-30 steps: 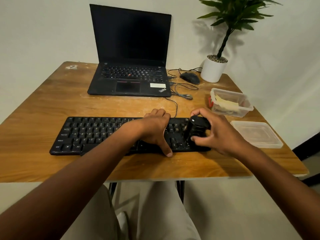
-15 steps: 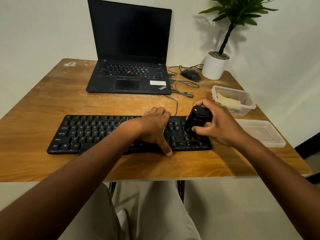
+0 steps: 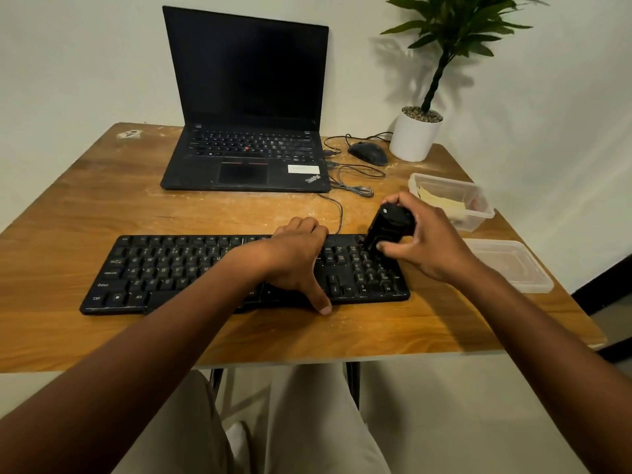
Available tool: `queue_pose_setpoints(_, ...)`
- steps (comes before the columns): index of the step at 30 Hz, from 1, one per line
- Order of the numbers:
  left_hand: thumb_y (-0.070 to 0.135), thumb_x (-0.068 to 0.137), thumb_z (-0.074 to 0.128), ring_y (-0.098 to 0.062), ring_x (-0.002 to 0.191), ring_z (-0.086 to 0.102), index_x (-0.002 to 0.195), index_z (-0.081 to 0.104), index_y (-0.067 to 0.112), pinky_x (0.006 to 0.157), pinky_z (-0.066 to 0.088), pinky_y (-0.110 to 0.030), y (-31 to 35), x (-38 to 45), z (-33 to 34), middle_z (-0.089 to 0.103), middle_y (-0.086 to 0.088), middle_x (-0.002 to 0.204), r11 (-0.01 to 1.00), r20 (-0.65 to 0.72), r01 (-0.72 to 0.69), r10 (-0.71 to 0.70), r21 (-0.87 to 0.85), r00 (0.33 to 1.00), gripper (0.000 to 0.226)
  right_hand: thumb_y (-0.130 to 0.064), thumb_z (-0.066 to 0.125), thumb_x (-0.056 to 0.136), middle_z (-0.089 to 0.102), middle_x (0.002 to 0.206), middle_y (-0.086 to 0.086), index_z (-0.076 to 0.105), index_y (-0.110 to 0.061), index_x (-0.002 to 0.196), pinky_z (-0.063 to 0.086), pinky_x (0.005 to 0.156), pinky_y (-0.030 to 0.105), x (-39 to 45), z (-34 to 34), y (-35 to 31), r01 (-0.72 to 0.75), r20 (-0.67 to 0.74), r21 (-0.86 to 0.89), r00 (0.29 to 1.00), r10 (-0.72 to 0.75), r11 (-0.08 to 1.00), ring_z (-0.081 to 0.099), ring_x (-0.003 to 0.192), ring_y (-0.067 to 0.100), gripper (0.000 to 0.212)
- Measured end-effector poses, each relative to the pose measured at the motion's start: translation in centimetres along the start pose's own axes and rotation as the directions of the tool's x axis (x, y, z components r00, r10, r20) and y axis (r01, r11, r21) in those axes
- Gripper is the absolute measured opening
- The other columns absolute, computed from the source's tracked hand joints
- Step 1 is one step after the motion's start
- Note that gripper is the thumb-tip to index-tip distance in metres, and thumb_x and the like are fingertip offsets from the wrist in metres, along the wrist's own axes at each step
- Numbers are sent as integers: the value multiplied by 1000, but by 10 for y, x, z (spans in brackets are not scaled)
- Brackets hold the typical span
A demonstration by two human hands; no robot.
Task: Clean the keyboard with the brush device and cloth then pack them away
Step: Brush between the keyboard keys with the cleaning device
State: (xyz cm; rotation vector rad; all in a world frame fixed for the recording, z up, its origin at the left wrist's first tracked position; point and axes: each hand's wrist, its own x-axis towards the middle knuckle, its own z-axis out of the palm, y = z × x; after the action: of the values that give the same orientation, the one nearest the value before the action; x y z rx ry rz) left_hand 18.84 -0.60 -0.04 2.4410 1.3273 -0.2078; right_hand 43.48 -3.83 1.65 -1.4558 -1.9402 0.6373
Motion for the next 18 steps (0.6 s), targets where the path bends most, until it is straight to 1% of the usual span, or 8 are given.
queue_pose_setpoints(3,68,55,92,-25,144,24,159,21,19,123,28,-46,-1,1,1,27,-2,156,1000,2,1,-1,-7,1000,135,-7,87,76,71,108,-12,59,-33,114,60,87,26,-26,-7,0,-5,101,-6,995,5,1000,67,105,2,54)
queue_pose_setpoints(6,69,55,91,-25,144,24,159,21,19,123,28,-46,-1,1,1,27,-2,155,1000,2,4,-4,-8,1000,135,-3,87,75,70,108,-12,62,-28,116,59,86,25,-39,-22,-5,-27,217,44,976,17,999,67,106,8,55)
queue_pose_setpoints(7,68,55,92,-25,143,24,159,21,19,123,28,-46,-1,2,1,27,-2,155,1000,1,2,-2,-5,1000,135,-3,87,74,70,108,-12,62,-28,117,59,85,25,-37,-26,-5,-36,218,49,976,25,998,67,106,7,56)
queue_pose_setpoints(8,68,55,92,-25,144,24,159,21,19,123,28,-46,-1,1,1,27,-2,155,1000,0,2,-2,-5,1000,135,-4,88,74,69,109,-13,61,-29,118,59,85,25,-32,-28,-4,-38,186,35,982,31,999,66,106,4,57)
queue_pose_setpoints(11,67,56,92,-25,144,23,160,20,18,124,27,-45,2,0,0,26,-1,156,1000,1,7,-7,-4,1000,136,-8,89,74,66,111,-13,58,-27,119,60,86,27,-7,-24,5,-35,4,-11,999,35,999,64,104,0,58)
queue_pose_setpoints(13,67,55,92,-24,144,23,160,20,18,124,27,-45,2,-1,0,26,-1,156,1000,3,9,-9,-3,1000,136,-8,88,74,66,110,-12,58,-25,119,61,86,31,5,-18,10,-33,-61,-10,998,32,999,64,103,2,57)
queue_pose_setpoints(15,67,55,92,-24,144,24,160,21,18,124,27,-46,1,-1,0,27,-1,156,1000,4,8,-8,-7,1000,136,-8,88,76,66,109,-12,58,-25,118,60,86,30,6,-14,13,-24,-60,-16,998,23,1000,65,101,1,55)
queue_pose_setpoints(18,68,54,92,-23,142,25,158,23,20,123,29,-46,-1,1,1,29,0,154,1000,-2,1,-1,-12,1000,134,-9,88,76,68,110,-16,58,-33,116,59,86,22,-15,-14,10,-27,33,-38,999,28,999,65,103,-5,55)
